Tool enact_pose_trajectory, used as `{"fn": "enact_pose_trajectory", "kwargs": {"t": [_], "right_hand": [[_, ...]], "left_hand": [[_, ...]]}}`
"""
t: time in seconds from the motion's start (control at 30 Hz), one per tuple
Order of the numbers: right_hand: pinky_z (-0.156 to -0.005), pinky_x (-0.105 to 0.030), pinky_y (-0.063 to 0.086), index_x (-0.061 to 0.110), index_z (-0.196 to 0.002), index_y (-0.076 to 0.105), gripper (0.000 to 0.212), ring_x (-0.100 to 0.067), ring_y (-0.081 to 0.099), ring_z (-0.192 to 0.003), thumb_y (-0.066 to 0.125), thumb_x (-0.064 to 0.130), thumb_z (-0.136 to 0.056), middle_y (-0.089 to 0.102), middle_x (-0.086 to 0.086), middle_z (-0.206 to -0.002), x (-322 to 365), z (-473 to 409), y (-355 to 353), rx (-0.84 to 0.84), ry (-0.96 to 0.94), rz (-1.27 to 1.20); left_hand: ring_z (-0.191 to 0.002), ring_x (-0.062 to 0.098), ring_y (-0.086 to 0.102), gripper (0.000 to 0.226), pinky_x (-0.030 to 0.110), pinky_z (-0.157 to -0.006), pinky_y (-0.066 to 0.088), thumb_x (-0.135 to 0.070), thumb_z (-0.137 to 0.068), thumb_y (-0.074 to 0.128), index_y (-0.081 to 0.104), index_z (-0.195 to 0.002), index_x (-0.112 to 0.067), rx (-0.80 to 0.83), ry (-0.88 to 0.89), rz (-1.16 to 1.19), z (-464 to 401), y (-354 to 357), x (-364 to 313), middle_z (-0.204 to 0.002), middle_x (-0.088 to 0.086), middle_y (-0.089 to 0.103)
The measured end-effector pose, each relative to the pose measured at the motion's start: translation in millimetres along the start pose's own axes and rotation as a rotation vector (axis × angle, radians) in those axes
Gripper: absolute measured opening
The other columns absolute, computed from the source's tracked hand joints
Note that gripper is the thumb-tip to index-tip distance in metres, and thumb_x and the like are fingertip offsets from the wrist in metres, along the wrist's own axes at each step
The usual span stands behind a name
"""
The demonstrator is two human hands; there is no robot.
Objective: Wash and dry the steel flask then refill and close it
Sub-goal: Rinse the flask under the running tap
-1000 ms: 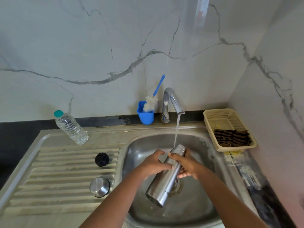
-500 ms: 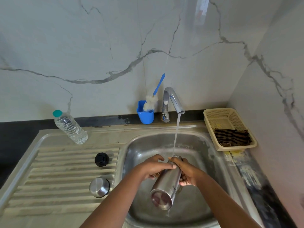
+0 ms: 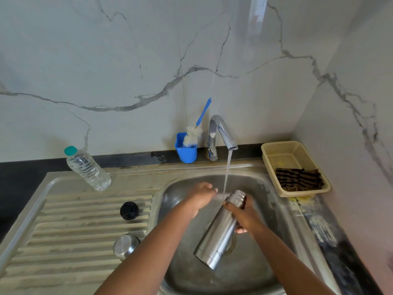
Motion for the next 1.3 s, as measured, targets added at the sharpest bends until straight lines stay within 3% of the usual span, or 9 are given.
{"fn": "enact_pose_trajectory", "kwargs": {"t": [0.13, 0.3, 0.4, 0.53, 0.7, 0.87, 1.0, 1.17, 1.3], "right_hand": [[-0.076, -0.037, 0.055, 0.049, -0.147, -0.002, 0.1, -0.023, 0.064, -0.094, 0.071, 0.055, -0.078, 0.063, 0.001, -0.112, 27.4, 6.5, -11.5, -0.103, -0.236, 0.348], [-0.086, -0.044, 0.056, 0.054, -0.142, -0.018, 0.112, -0.023, 0.067, -0.099, 0.072, 0.057, -0.075, 0.065, -0.002, -0.122, 56.7, 7.9, -20.4, -0.124, -0.415, 0.488], [-0.087, -0.042, 0.054, 0.05, -0.146, -0.015, 0.111, -0.023, 0.066, -0.101, 0.072, 0.054, -0.077, 0.067, -0.001, -0.12, 65.3, 8.7, -25.8, -0.163, -0.481, 0.543], [-0.088, -0.038, 0.052, 0.047, -0.148, -0.011, 0.108, -0.024, 0.065, -0.103, 0.072, 0.053, -0.079, 0.066, -0.001, -0.123, 74.6, 10.8, -26.0, -0.176, -0.53, 0.607], [-0.087, -0.038, 0.052, 0.045, -0.15, -0.007, 0.103, -0.026, 0.064, -0.104, 0.068, 0.056, -0.079, 0.065, -0.002, -0.123, 84.1, 12.7, -19.0, -0.16, -0.534, 0.676], [-0.083, -0.039, 0.054, 0.045, -0.147, -0.008, 0.1, -0.026, 0.065, -0.101, 0.063, 0.06, -0.078, 0.065, -0.003, -0.121, 91.4, 12.3, -16.4, -0.184, -0.549, 0.732], [-0.082, -0.039, 0.054, 0.042, -0.149, -0.008, 0.1, -0.025, 0.066, -0.1, 0.059, 0.063, -0.077, 0.067, 0.0, -0.119, 99.4, 12.4, -19.3, -0.217, -0.549, 0.8], [-0.076, -0.032, 0.051, 0.042, -0.148, -0.007, 0.101, -0.022, 0.066, -0.102, 0.061, 0.063, -0.077, 0.063, 0.005, -0.125, 99.9, 17.2, -24.4, -0.233, -0.551, 0.818], [-0.082, -0.034, 0.052, 0.038, -0.149, 0.012, 0.101, -0.019, 0.064, -0.108, 0.069, 0.065, -0.071, 0.06, 0.009, -0.128, 89.4, 14.5, -28.7, -0.188, -0.566, 0.696]], "left_hand": [[-0.098, 0.019, 0.064, 0.026, 0.027, -0.089, 0.055, 0.004, -0.095, 0.054, 0.064, -0.117, -0.005, 0.022, 0.028, 0.314, -14.4, 8.1, -37.5, -0.111, 0.012, 0.066], [-0.104, 0.024, 0.065, 0.029, 0.035, -0.091, 0.054, 0.01, -0.088, 0.059, 0.07, -0.094, -0.016, -0.009, 0.122, 0.344, -17.3, 11.8, -58.1, -0.104, 0.008, 0.07], [-0.093, 0.018, 0.066, 0.032, 0.028, -0.08, 0.053, 0.012, -0.086, 0.059, 0.073, -0.096, -0.015, 0.002, 0.204, 0.327, -13.0, 7.8, -63.6, -0.1, 0.007, 0.073], [-0.093, 0.018, 0.067, 0.032, 0.027, -0.079, 0.051, 0.01, -0.086, 0.062, 0.073, -0.106, -0.012, 0.035, 0.32, 0.283, -6.0, 0.6, -62.4, -0.1, 0.005, 0.074], [-0.109, 0.014, 0.067, 0.051, 0.03, -0.096, 0.053, 0.002, -0.076, 0.079, 0.066, -0.123, -0.012, 0.01, 0.384, 0.232, -5.0, -4.9, -52.9, -0.113, 0.002, 0.072], [-0.106, 0.007, 0.063, 0.044, 0.023, -0.09, 0.05, -0.016, -0.076, 0.084, 0.067, -0.115, -0.023, -0.116, 0.474, 0.087, -1.3, -2.6, -54.5, -0.112, -0.006, 0.069], [-0.112, 0.011, 0.061, 0.061, 0.032, -0.1, 0.049, -0.024, -0.073, 0.086, 0.058, -0.127, -0.023, -0.154, 0.487, 0.117, 0.7, 4.9, -59.4, -0.121, -0.003, 0.065], [-0.102, 0.011, 0.065, 0.083, 0.033, -0.091, 0.054, -0.019, -0.068, 0.09, 0.042, -0.135, -0.03, -0.162, 0.477, 0.185, 2.1, 6.3, -67.3, -0.114, 0.0, 0.068], [-0.099, 0.013, 0.068, 0.087, 0.04, -0.093, 0.056, -0.013, -0.062, 0.091, 0.041, -0.13, -0.033, -0.121, 0.495, 0.221, 1.9, 5.9, -64.7, -0.104, -0.003, 0.073]]}}
Point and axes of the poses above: each hand's wrist, its own z-axis away from the middle knuckle, its own y-axis out of the palm, x = y × z, the point moved 2 cm from there along -z, towards the middle knuckle
